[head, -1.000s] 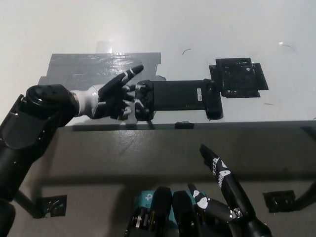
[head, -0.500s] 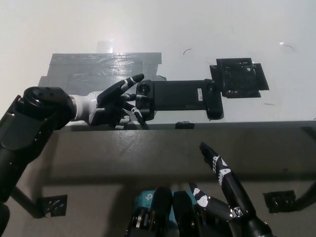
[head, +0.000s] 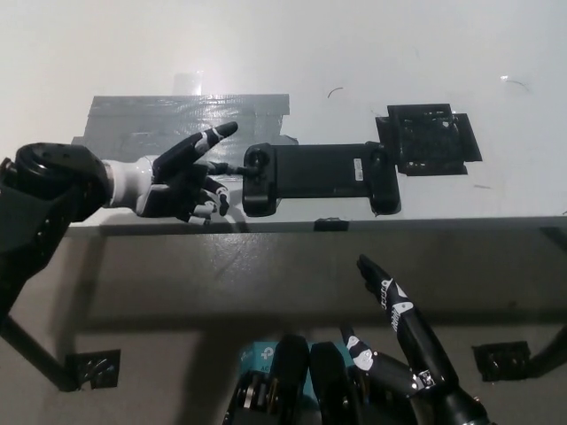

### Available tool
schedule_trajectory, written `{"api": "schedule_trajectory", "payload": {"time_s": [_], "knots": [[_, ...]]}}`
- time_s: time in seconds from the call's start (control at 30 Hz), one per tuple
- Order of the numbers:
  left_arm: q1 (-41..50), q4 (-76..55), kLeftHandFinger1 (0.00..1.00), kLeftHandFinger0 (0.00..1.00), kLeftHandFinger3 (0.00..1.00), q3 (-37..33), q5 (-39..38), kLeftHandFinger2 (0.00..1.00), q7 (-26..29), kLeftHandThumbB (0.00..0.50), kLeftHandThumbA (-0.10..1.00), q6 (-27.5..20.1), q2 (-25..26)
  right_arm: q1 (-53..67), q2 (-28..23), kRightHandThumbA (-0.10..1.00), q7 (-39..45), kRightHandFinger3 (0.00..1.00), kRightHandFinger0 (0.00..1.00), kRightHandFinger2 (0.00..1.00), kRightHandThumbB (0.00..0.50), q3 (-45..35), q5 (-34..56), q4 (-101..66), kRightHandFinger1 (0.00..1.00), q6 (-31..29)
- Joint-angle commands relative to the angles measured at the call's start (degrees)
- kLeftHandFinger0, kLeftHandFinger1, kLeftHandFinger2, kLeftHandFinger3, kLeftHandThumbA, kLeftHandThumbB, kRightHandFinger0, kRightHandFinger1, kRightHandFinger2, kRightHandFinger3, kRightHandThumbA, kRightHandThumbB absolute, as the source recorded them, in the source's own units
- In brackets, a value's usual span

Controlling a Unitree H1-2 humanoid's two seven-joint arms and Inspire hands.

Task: A controller is being placed at the center of the desk near the left hand and the robot uses its left hand's index finger to press a button at the left area of the controller

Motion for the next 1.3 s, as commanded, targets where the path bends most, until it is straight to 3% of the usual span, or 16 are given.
{"api": "schedule_trajectory", "payload": {"time_s": [0.0, 0.77, 0.97, 1.27], "knots": [[-2.6, -1.1, 0.02, 0.0, 1.0, -0.5, -2.4, 0.41, -0.7, 0.463, 1.0, 0.9, 2.9, -1.1, 0.3, 0.51, 0.7, 1.0, 1.0, 1.0, 0.195, 0.0, 0.1, -1.7, 1.0, -1.0], [-4.6, -0.4, 0.0, 0.0, 1.0, -1.5, -1.2, 0.38, 0.1, 0.448, 1.0, 0.9, 0.8, -1.7, 0.6, 0.43, 0.4, 1.0, 1.0, 1.0, 0.2, -0.5, -0.1, -1.6, 1.0, -1.8], [-5.7, 2.9, 0.06, 0.0, 1.0, -1.0, 0.2, 0.5, 0.6, 0.479, 1.0, 0.9, -0.8, -2.0, 0.6, 0.41, 0.4, 1.0, 1.0, 1.0, 0.209, -0.5, -0.2, -1.7, 1.0, -1.8], [-5.7, 2.9, 0.1, 0.0, 1.0, 1.4, 3.0, 0.52, 1.6, 0.467, 1.0, 0.9, -1.9, -2.4, 0.8, 0.4, 0.4, 1.0, 1.0, 1.0, 0.218, -0.6, -0.1, -1.7, 1.0, -1.8]]}}
